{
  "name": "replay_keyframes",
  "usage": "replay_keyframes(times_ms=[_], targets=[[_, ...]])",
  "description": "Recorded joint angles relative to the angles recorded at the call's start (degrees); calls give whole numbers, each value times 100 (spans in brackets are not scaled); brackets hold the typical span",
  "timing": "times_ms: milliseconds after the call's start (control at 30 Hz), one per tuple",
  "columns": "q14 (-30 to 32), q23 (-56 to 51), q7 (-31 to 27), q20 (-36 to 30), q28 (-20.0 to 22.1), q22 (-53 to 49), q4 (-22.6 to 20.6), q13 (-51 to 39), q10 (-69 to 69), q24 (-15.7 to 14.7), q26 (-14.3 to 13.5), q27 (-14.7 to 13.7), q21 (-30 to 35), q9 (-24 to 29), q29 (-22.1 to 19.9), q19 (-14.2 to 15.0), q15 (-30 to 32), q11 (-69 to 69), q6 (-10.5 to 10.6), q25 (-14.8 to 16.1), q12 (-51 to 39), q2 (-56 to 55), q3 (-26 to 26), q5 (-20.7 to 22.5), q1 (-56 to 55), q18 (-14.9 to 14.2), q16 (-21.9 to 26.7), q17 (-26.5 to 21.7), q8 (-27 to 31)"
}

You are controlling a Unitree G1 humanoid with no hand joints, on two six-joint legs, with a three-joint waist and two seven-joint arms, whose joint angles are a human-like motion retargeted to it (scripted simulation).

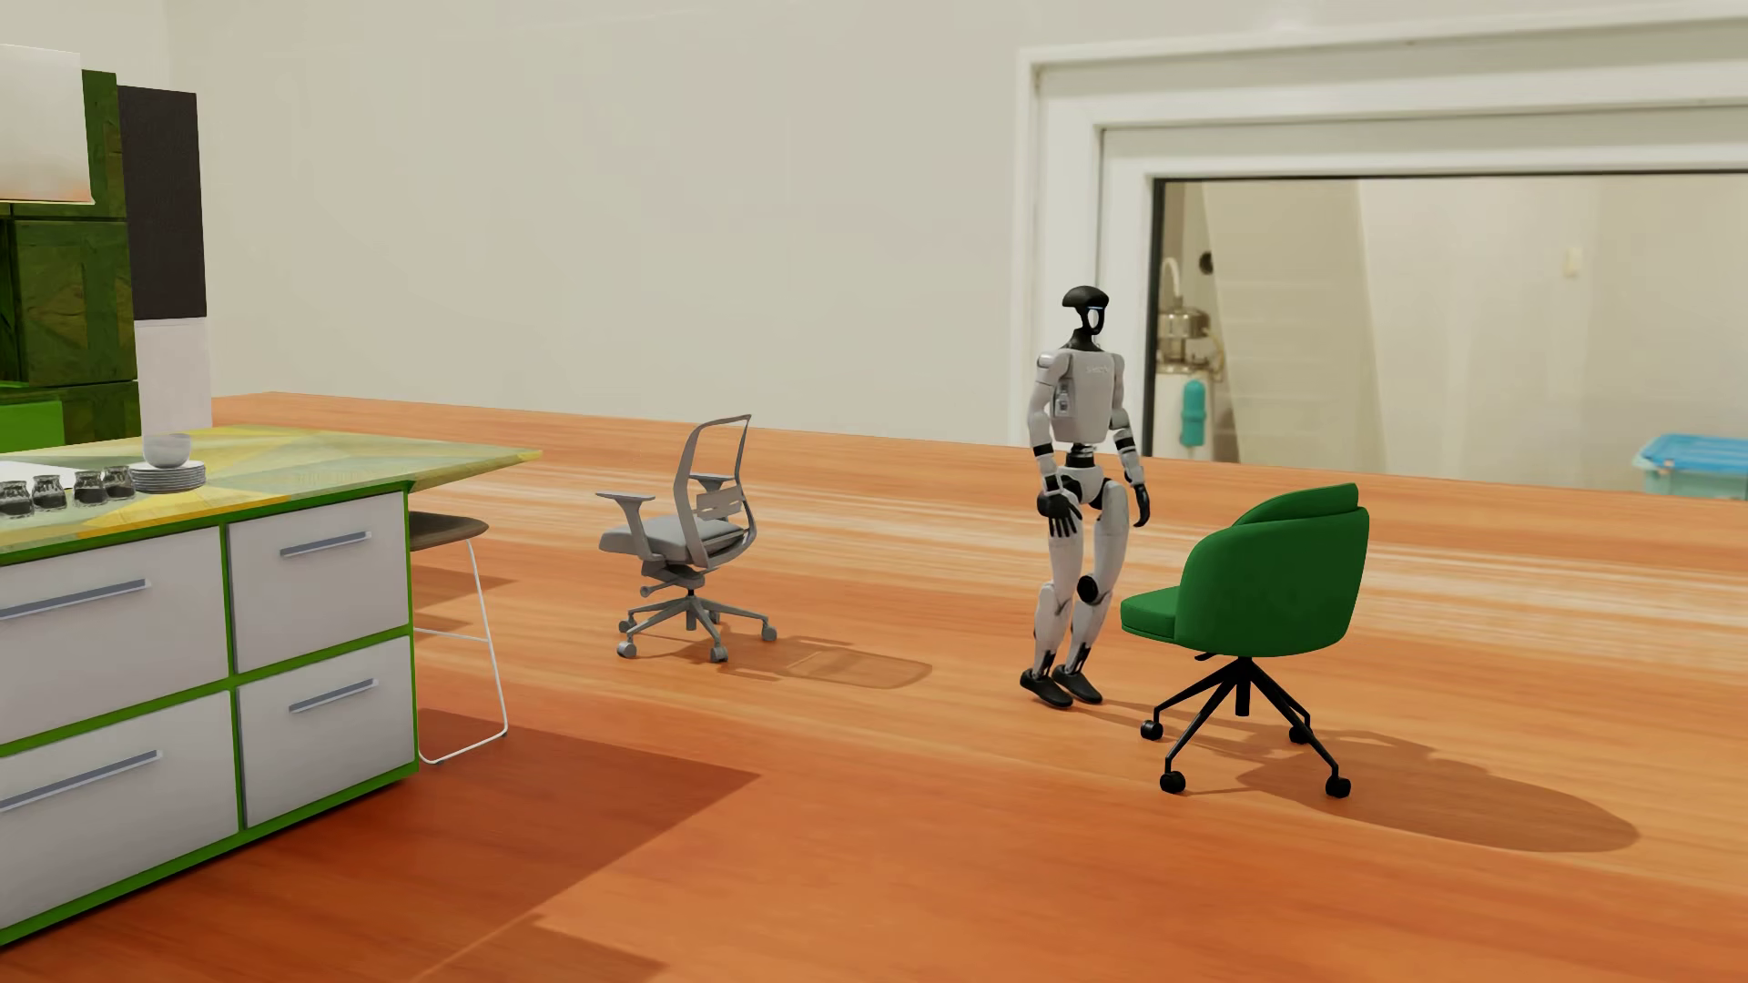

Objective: Stand still

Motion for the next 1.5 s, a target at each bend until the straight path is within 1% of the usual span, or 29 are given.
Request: replay_keyframes(times_ms=[100, 200, 267, 367, 400, 433, 633, 667, 700, 767, 800, 833, 867, 1033, 1267, 1300, 1500], targets=[[16, 15, 0, 94, 0, 5, -21, 17, 26, 0, 0, 0, -11, -17, 0, 0, -22, 38, -5, 0, 30, 9, 0, -22, 4, 0, -28, 1, 0], [20, 59, 0, 125, 0, -7, -15, 36, 20, 0, 0, 0, 10, -5, 0, 0, -50, 82, 37, 0, 36, 9, 24, -31, 24, 0, -53, -9, 0], [15, 41, 0, 85, 0, -13, -14, 71, 15, 0, 0, 0, -127, 6, 0, 0, -63, 107, 63, 0, 45, 4, 4, -30, 32, 0, -61, 7, 0], [24, 11, 0, 47, 0, -24, -11, 71, 19, 0, 0, 0, -21, -1, 0, 0, -30, 60, 74, 0, 60, 8, -7, -22, 10, 0, -48, -28, 0], [32, 26, 0, 48, 0, -18, -19, 78, 31, 0, 0, 0, -118, -20, 0, 0, -16, 44, 77, 0, 50, -10, -14, -25, -21, 0, -50, -5, 0], [27, -20, 0, -36, 0, 2, -30, 88, 12, 0, 0, 0, 22, 21, 0, 0, -7, -17, 67, 0, 47, 94, -6, -36, 66, 0, -45, -40, 0], [75, 35, 0, 111, 0, 12, -17, 67, 41, 0, 0, 0, -173, 21, 0, 0, 6, 5, 116, 0, 24, 28, -25, -36, -10, 0, -58, -21, 0], [85, 37, 0, 75, 0, -8, -25, 63, 36, 0, 0, 0, -82, 23, 0, 0, 5, 11, 111, 0, 22, 24, -25, -44, -2, 0, -32, -67, 0], [86, 81, 0, 125, 0, 1, -13, 73, 36, 0, 0, 0, -174, 10, 0, 0, -2, 18, 133, 0, 32, 8, -31, -37, -18, 0, -37, -67, 0], [99, 197, 0, 116, 0, 2, -19, 61, 32, 0, 0, 0, -167, 17, 0, 0, 2, 4, 133, 0, 50, 20, -43, -38, -2, 0, -19, -74, 0], [109, 121, 0, 79, 0, 36, -15, 82, 34, 0, 0, 0, -33, 9, 0, 0, 8, 2, 121, 0, 25, 7, -42, -34, -18, 0, -2, -106, 0], [120, 216, 0, 104, 0, 49, -27, 81, 33, 0, 0, 0, -138, 18, 0, 0, 5, -3, 122, 0, 44, 13, -39, -43, -12, 0, -22, -75, 0], [125, 167, 0, 117, 0, 49, -21, 88, 33, 0, 0, 0, -3, 26, 0, 0, 2, 9, 118, 0, 54, 10, -34, -35, -8, 0, -16, -92, 0], [159, 207, 0, 77, 0, 17, -28, 116, 48, 0, 0, 0, -108, 44, 0, 0, -13, 48, 125, 0, 91, 2, -23, -41, -4, 0, -43, -10, 0], [186, 129, 0, 17, 0, 16, -14, 80, 83, 0, 0, 0, -10, 54, 0, 0, -62, 136, 121, 0, 39, -21, -29, -43, -21, 0, -28, -77, 0], [176, 174, 0, 65, 0, -10, -29, 71, 84, 0, 0, 0, -93, 57, 0, 0, -64, 135, 113, 0, 67, -10, -29, -50, -13, 0, -34, -46, 0], [181, 154, 0, 36, 0, 30, -35, 96, 92, 0, 0, 0, -99, 49, 0, 0, -38, 92, 134, 0, 89, 12, 5, -58, -20, 0, -52, -55, 0]])
